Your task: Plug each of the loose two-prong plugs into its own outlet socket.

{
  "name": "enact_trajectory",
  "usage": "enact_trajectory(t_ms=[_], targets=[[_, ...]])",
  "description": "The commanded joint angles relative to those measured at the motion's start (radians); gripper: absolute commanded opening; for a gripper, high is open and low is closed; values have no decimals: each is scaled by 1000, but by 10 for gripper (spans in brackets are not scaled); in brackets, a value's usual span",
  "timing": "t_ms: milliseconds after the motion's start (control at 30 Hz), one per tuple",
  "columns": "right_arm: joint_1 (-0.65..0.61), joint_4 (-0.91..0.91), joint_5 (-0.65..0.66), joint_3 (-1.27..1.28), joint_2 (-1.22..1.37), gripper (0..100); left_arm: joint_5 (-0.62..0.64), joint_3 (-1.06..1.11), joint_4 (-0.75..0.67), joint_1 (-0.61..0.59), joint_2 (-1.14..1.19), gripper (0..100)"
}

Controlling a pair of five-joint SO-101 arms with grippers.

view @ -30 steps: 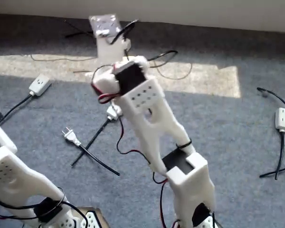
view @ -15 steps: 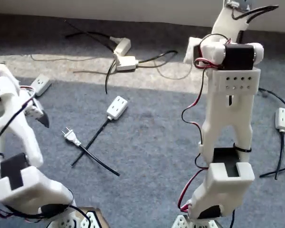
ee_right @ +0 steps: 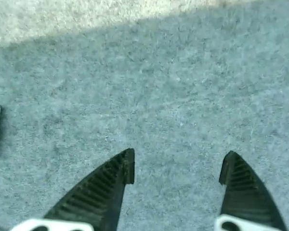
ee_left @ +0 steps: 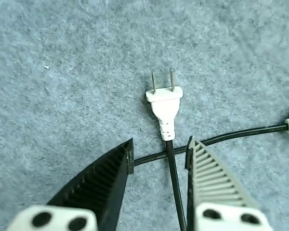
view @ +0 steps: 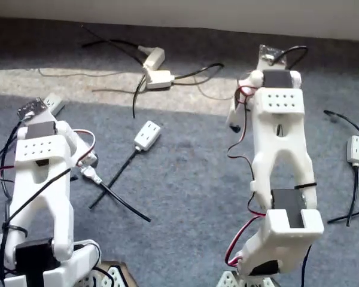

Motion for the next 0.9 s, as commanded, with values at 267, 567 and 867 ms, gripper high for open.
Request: enact_trajectory(t_ms=[267,567,867], targets=[[-8,-328,3,314,-56,283,9,110,-83,51,-39,193],[-7,-452,11,447,-61,283,9,200,-261,136,-39,189],[-10,-460,11,446,-61,283,9,222,-344,125,-39,189]])
